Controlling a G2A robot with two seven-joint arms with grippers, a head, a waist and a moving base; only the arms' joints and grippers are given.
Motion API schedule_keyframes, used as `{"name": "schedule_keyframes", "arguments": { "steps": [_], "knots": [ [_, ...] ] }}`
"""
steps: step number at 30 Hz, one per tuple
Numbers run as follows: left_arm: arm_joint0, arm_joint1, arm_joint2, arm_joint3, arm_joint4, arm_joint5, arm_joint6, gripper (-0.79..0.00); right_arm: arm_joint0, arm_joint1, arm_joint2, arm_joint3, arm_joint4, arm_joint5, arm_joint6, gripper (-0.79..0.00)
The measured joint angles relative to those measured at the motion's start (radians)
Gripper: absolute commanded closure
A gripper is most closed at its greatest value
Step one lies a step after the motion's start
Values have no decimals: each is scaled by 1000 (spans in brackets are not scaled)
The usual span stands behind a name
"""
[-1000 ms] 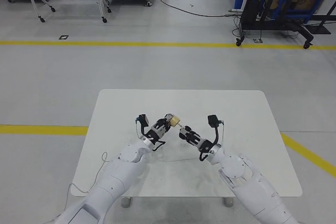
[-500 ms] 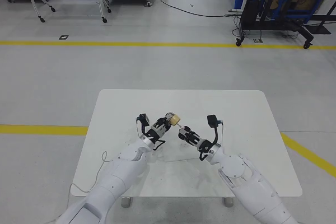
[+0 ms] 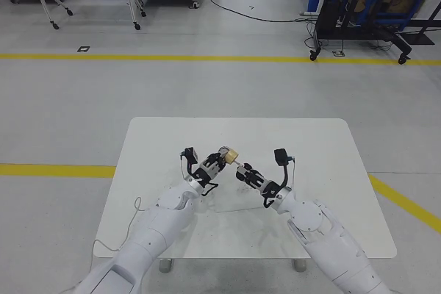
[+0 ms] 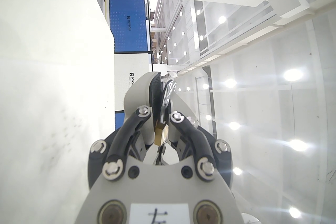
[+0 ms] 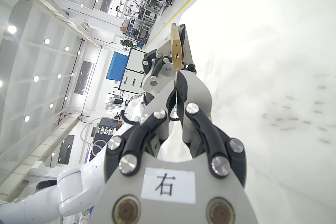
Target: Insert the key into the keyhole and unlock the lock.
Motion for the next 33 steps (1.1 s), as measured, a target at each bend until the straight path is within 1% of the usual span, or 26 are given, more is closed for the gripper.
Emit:
{"name": "schedule_keyframes", "arguments": {
  "steps": [14, 22, 33],
  "knots": [
    [-1, -9, -21, 5, 24, -5, -33, 0, 14, -7, 4, 5, -10, 9, 7, 0],
    [3, -14, -38, 7, 10, 2, -54, 0, 21, -13, -6, 10, -17, 13, 13, 0],
    [-4, -20, -44, 15, 47, 7, -75, 0, 33, -18, -4, 23, -25, 22, 21, 0]
  ]
}}
